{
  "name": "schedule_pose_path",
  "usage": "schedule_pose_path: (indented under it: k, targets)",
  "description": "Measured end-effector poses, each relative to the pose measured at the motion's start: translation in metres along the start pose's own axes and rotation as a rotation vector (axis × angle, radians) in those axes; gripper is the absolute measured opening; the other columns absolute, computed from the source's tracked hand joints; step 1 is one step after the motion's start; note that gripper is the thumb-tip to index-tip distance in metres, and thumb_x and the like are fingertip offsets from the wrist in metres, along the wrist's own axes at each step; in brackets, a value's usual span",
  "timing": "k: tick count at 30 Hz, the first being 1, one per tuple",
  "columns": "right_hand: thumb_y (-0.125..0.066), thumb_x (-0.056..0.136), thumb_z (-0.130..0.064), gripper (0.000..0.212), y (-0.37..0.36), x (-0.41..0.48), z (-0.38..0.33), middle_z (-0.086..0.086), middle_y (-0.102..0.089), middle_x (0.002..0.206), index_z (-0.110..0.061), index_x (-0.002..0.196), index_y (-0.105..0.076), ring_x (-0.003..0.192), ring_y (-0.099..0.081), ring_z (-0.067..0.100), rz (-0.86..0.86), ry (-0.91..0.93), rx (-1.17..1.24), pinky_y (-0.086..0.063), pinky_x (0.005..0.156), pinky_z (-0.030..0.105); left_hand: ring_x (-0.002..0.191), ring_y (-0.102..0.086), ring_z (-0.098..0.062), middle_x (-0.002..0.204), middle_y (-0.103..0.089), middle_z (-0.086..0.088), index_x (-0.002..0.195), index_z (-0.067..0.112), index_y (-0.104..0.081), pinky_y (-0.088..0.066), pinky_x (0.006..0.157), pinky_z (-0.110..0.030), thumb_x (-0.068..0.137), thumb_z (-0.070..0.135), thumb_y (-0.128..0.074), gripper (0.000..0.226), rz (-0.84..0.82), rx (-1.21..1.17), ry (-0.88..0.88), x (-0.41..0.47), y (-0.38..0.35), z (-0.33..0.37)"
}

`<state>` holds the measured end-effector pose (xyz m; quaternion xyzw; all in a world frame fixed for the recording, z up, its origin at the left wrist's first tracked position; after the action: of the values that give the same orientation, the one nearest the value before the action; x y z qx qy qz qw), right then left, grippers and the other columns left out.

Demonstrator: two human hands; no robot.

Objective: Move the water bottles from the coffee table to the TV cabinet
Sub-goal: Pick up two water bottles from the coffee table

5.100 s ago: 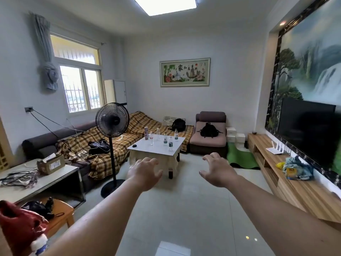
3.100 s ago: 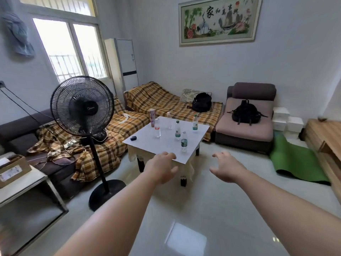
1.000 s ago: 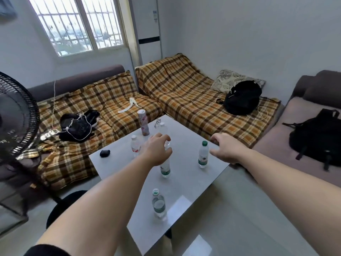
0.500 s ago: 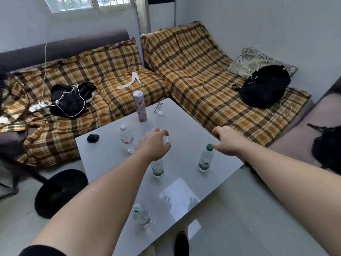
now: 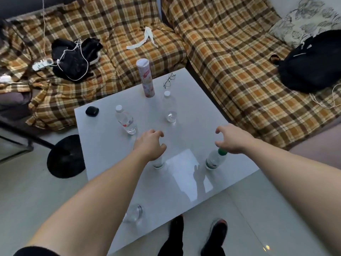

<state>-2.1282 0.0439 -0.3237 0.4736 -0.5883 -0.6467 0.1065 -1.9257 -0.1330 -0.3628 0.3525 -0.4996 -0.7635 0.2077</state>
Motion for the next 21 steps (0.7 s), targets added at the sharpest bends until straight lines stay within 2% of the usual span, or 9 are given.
schedule_pose_path:
  k: [4,7,10,15,21]
  targets:
    - [-0.053,0.088,-0.035,0.049,-0.04,0.021,0.011,0.005,-0.053,0.135,-0.019,0.134,-0.048,0.121,-0.051,0.026,-0.15,0.016,-0.049,-0.046,0.097,0.041,0.126,-0.041,-0.027,0.139,-0.04,-0.001,0.135,0.03,-0.041,-0.038,0.099,-0.042,0.085,0.04,-0.051,0.052,-0.162,-0.008,0.157,-0.003,-0.033,-0.02]
    - [-0.054,0.084,-0.025,0.046,-0.069,0.028,0.018,0.008,-0.055,0.126,-0.016,0.129,-0.05,0.111,-0.055,0.029,-0.21,0.031,-0.03,-0.049,0.092,0.043,0.12,-0.048,-0.029,0.138,-0.04,-0.003,0.136,0.027,-0.04,-0.042,0.096,-0.04,0.086,0.034,-0.05,0.052,-0.248,-0.037,0.174,-0.001,-0.055,-0.024]
    - [-0.056,0.081,-0.016,0.038,-0.081,0.034,0.024,0.009,-0.05,0.118,-0.015,0.12,-0.053,0.099,-0.058,0.032,-0.186,0.047,-0.024,-0.051,0.084,0.041,0.109,-0.053,-0.032,0.129,-0.044,-0.004,0.128,0.025,-0.046,-0.044,0.088,-0.037,0.083,0.025,-0.054,0.045,-0.242,-0.039,0.173,0.005,-0.065,-0.02]
    - [-0.054,0.079,-0.006,0.023,-0.079,0.046,0.023,0.008,-0.05,0.107,-0.013,0.101,-0.056,0.086,-0.058,0.032,-0.062,0.083,0.027,-0.049,0.069,0.037,0.091,-0.055,-0.034,0.113,-0.048,-0.009,0.104,0.018,-0.056,-0.041,0.071,-0.032,0.081,0.02,-0.059,0.024,-0.116,-0.139,0.144,0.015,-0.065,-0.002]
    - [-0.055,0.079,-0.008,0.019,-0.061,0.057,0.011,0.005,-0.05,0.099,-0.015,0.096,-0.06,0.088,-0.057,0.031,-0.009,0.125,0.057,-0.048,0.069,0.036,0.089,-0.054,-0.033,0.106,-0.049,-0.008,0.098,0.018,-0.058,-0.043,0.072,-0.031,0.077,0.018,-0.062,0.021,-0.078,-0.199,0.079,0.03,-0.045,0.018]
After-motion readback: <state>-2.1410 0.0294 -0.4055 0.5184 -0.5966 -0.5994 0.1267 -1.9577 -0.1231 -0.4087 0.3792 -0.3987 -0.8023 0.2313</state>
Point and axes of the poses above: each hand's wrist, its own x-axis towards the middle knuckle, its own y-axis out of the back of the hand, z = x × y, the point moved 6 cm from there along x, towards the middle knuckle
